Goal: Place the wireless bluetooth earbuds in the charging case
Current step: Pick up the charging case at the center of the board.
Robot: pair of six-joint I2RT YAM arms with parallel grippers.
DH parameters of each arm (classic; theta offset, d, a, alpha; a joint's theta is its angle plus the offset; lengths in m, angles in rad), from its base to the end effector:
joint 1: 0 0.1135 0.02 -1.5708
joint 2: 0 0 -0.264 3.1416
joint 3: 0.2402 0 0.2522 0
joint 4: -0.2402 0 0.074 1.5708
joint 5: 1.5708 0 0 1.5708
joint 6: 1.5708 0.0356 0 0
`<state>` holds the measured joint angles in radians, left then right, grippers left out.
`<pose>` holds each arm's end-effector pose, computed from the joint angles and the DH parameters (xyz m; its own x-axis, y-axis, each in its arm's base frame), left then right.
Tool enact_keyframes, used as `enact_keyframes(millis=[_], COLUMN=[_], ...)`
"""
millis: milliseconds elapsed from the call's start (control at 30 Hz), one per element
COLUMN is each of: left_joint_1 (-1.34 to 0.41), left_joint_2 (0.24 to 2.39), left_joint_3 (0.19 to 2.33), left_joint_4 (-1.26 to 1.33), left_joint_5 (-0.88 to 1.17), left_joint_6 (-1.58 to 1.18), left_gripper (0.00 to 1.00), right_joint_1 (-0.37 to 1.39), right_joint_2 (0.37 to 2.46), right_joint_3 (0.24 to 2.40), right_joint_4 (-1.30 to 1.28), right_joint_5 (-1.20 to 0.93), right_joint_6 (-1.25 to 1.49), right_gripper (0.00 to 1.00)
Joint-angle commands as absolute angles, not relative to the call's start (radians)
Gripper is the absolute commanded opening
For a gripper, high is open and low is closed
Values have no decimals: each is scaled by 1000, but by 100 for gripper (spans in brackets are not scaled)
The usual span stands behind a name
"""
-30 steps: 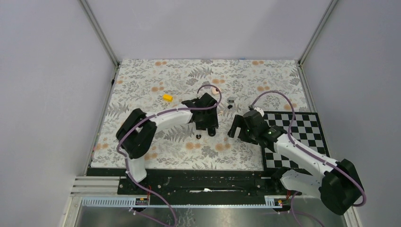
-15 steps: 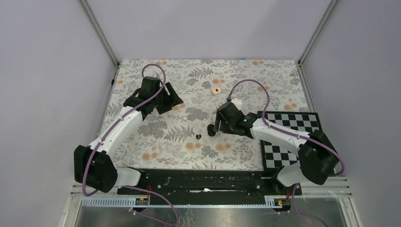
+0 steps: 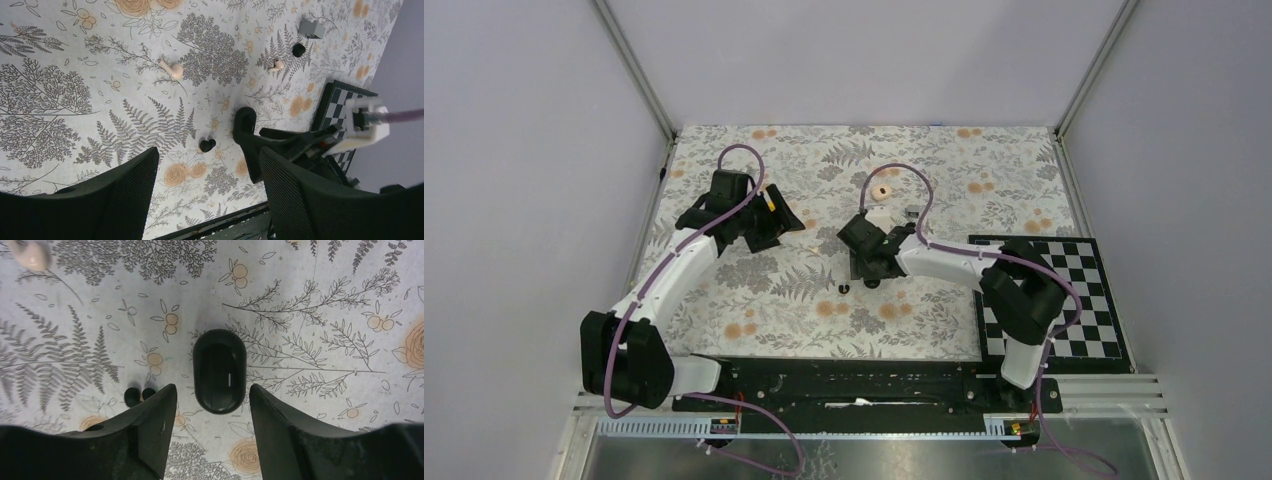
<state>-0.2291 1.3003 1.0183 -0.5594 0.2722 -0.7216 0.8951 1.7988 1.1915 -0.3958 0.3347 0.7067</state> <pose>0.2643 -0.0715 0.2766 -0.8049 -0.4656 -0.3679 -0.1844 0.7855 -0.5907 0.2424 0.2837 0.1894 -0.8078 -0.0272 -0.5888 -0.1340 0.9812 0.1385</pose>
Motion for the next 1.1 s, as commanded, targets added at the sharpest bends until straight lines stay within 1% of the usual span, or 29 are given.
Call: enact_keyframes(millis=[0, 100, 167, 267, 333, 467, 567, 667, 733, 833, 933, 1000, 1067], left_joint_1=[-219, -216, -216, -216, -216, -214, -197, -182, -181, -181, -184, -196, -232], left_joint_2=[1273, 1283, 1288, 1294, 1301, 1323, 1340, 1344, 1356, 1378, 1406, 1417, 1427], left_joint_3=[1009, 1006, 1003, 1002, 1003, 1022, 1062, 1078, 1077, 1057, 1019, 981, 954], left_joint_4=[-534, -525, -514, -504, -504, -531, -578, -579, -571, -543, -481, -408, -344], left_joint_5=[312, 324, 339, 344, 346, 325, 282, 309, 346, 410, 526, 615, 659], left_joint_6=[-694, -694, -699, -697, -695, -670, -639, -633, -635, -628, -638, -666, -691], left_gripper=[76, 76, 76, 77, 77, 77, 78, 79, 79, 82, 88, 89, 90], right_joint_1=[910, 910, 910, 910, 910, 910, 910, 910, 910, 910, 910, 910, 910], right_joint_2=[1866, 1897, 1910, 1921, 1922, 1908, 1881, 1861, 1839, 1785, 1681, 1617, 1557], right_joint_3=[1271, 1283, 1286, 1284, 1283, 1252, 1208, 1181, 1166, 1141, 1065, 1009, 958], right_joint_4=[-479, -482, -482, -483, -482, -454, -409, -391, -381, -363, -288, -235, -188], right_joint_5=[411, 405, 406, 404, 401, 362, 340, 337, 340, 345, 336, 319, 303], right_joint_6=[666, 662, 663, 664, 662, 663, 671, 671, 668, 652, 619, 589, 564], right_gripper=[62, 65, 65, 63, 59, 58, 52, 43, 37, 33, 33, 32, 32])
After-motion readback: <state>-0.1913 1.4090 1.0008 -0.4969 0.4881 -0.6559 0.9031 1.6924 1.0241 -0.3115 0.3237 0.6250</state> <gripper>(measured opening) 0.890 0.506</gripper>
